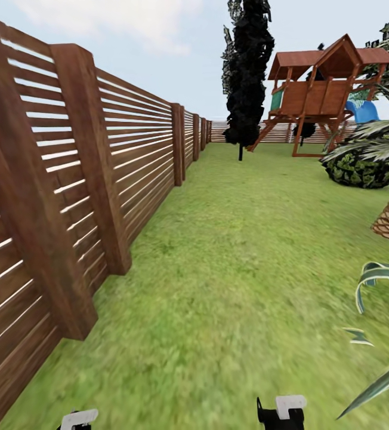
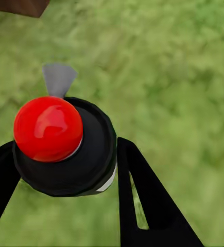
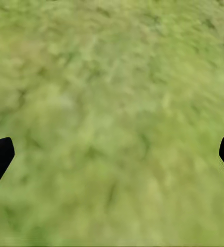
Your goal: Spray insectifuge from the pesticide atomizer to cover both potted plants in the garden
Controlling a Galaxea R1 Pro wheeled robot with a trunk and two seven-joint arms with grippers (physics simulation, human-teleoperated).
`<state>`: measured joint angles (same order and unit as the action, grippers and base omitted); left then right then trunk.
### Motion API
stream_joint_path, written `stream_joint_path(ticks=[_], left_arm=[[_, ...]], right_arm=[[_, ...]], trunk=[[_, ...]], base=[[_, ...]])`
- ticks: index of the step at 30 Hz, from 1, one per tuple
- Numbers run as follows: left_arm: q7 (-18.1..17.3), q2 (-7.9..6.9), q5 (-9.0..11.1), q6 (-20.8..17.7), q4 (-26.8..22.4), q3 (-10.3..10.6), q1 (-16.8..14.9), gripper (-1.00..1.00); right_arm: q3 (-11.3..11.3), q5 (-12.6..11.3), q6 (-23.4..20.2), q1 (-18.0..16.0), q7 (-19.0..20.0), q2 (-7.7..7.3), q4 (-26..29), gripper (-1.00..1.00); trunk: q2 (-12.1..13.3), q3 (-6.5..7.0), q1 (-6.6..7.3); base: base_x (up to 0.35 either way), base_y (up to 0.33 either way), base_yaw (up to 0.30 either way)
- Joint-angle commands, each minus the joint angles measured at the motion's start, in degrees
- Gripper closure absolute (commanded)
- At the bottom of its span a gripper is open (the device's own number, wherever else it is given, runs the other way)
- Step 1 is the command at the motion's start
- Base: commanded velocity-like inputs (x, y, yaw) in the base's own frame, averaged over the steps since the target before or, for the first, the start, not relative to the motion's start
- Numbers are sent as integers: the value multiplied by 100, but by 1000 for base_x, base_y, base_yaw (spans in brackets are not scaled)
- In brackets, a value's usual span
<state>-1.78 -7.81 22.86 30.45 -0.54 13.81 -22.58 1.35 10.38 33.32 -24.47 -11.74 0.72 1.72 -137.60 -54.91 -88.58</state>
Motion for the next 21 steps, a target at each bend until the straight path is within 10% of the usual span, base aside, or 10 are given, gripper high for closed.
stream_joint_path(ticks=[1, 21], left_arm=[[-17, -1, 60, 14, 1, 43, -1, 100], [-16, -1, 60, 14, 1, 42, -1, 100]], right_arm=[[14, 61, 7, -5, -48, 5, -6, -100], [14, 61, 7, -5, -56, 7, -9, -100]], trunk=[[-2, -6, -2], [-2, -6, -2]], base=[[330, 113, -261], [329, 147, -106]])
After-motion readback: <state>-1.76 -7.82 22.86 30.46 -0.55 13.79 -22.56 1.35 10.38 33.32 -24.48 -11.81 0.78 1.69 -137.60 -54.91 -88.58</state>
